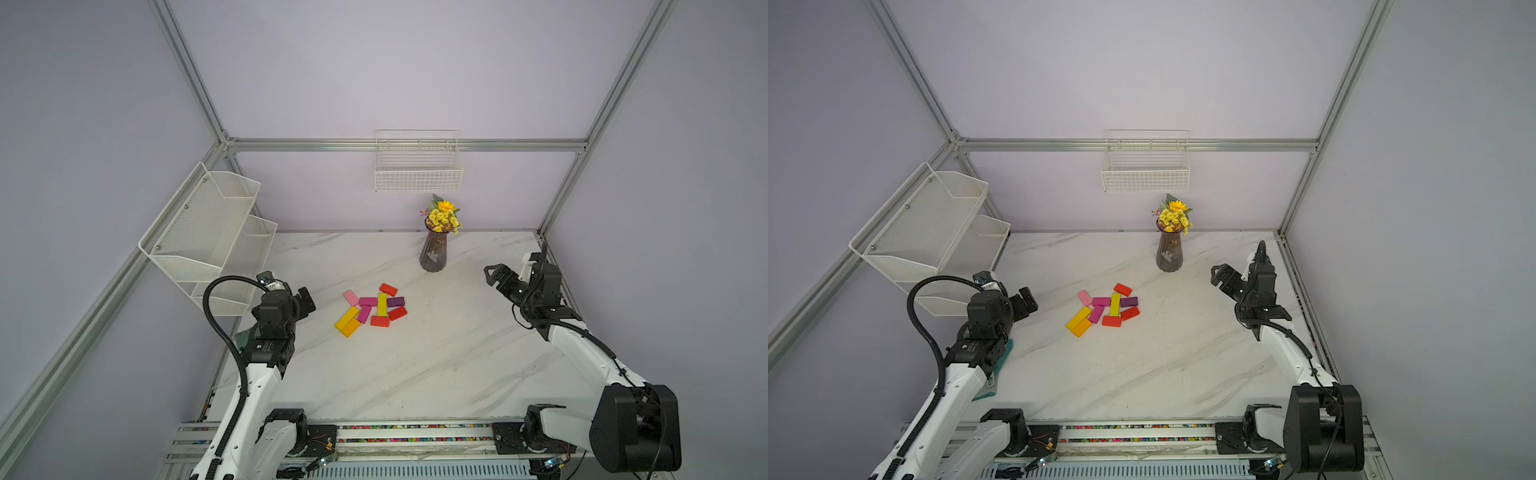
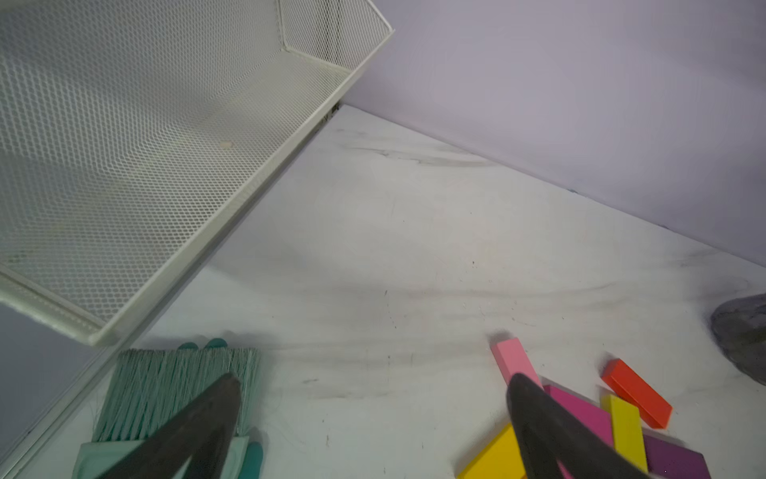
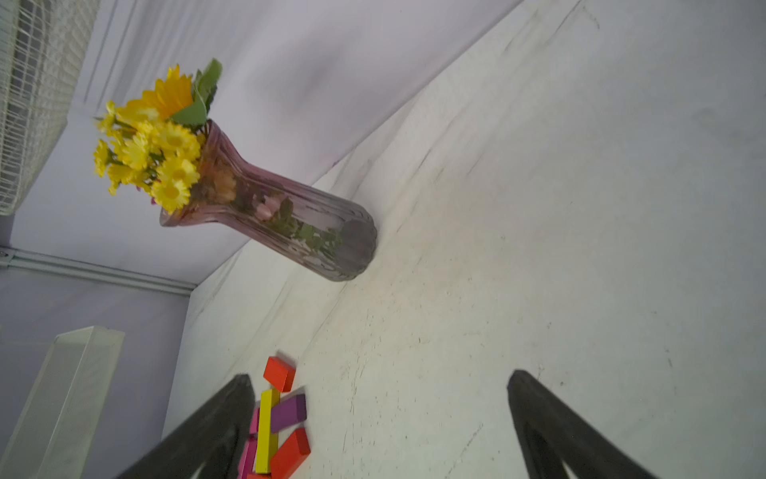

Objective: Assemble the letter c with building blocks
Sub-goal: Pick up the building block from the center of the board.

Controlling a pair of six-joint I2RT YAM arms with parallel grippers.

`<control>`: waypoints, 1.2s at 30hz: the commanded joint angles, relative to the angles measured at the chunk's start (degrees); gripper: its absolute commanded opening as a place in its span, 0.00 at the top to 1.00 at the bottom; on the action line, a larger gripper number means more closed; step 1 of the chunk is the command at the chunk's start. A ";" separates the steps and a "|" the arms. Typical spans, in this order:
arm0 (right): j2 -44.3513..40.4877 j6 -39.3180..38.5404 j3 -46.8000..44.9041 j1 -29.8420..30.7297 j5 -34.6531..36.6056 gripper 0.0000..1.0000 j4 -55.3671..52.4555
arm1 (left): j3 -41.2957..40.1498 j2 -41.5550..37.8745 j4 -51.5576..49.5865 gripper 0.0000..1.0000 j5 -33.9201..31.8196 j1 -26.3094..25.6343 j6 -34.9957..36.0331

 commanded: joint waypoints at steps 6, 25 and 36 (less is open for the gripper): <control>6.75 -3.67 11.55 18.24 8.21 0.03 -21.34 | 7.15 7.41 -15.52 0.00 15.73 -1.19 -8.78; 32.31 -10.24 29.30 34.69 18.44 0.03 -28.83 | 17.27 26.34 -16.55 0.00 17.40 -12.83 -18.67; 42.66 -13.33 35.36 37.23 11.49 0.03 -31.91 | 19.64 29.14 -16.96 0.00 16.36 -12.45 -21.86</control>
